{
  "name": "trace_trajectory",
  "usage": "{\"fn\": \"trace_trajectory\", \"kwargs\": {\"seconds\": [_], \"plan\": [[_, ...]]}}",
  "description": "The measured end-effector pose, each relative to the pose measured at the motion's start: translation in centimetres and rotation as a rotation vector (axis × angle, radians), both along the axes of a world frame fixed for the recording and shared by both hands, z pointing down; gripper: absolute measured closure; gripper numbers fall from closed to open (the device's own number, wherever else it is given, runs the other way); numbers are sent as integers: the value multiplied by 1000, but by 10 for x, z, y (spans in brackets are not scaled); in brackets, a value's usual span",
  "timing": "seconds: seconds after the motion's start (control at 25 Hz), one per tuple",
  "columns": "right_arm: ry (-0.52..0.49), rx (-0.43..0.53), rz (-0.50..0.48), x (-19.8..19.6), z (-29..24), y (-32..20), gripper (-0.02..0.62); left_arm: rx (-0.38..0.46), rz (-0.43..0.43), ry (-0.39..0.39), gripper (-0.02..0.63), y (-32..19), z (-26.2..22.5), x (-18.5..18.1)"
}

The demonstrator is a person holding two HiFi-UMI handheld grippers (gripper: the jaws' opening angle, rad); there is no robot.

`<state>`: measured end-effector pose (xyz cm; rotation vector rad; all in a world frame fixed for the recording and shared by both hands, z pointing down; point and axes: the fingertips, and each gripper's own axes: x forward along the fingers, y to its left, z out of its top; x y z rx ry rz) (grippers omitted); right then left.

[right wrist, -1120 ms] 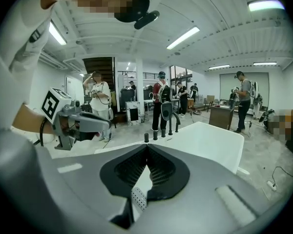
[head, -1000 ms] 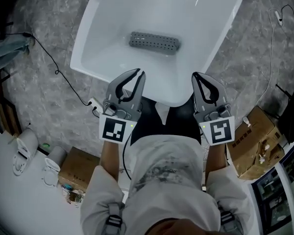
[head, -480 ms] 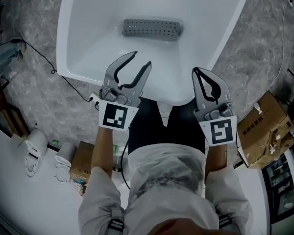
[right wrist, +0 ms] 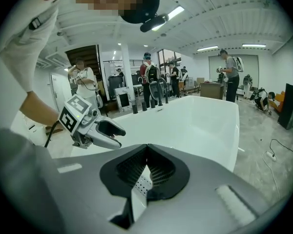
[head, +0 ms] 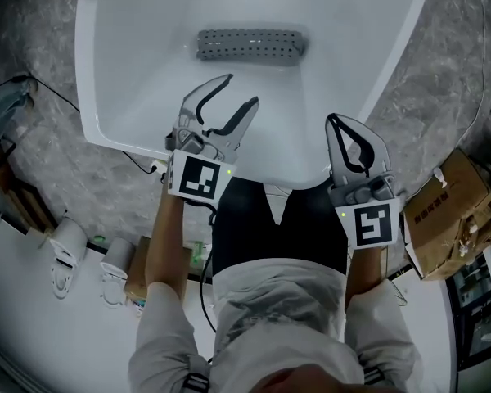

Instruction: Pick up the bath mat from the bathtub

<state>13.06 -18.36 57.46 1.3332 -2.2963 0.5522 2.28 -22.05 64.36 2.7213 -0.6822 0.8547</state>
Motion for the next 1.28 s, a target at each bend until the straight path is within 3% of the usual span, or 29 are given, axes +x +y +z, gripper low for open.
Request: {"fn": "trace_trajectory", "kwargs": {"seconds": [0.36,0.64,1.28], "plan": [[3,-78,-7,-1,48,0,592,-59,124,-150,314,-4,106,2],[-3,-97,-29,-1,61,-6,592,-146,143,-248,274,-1,184,1],[-79,-164,4,2,102,-8,592,-184,291,-421,181,11,308,1]]}}
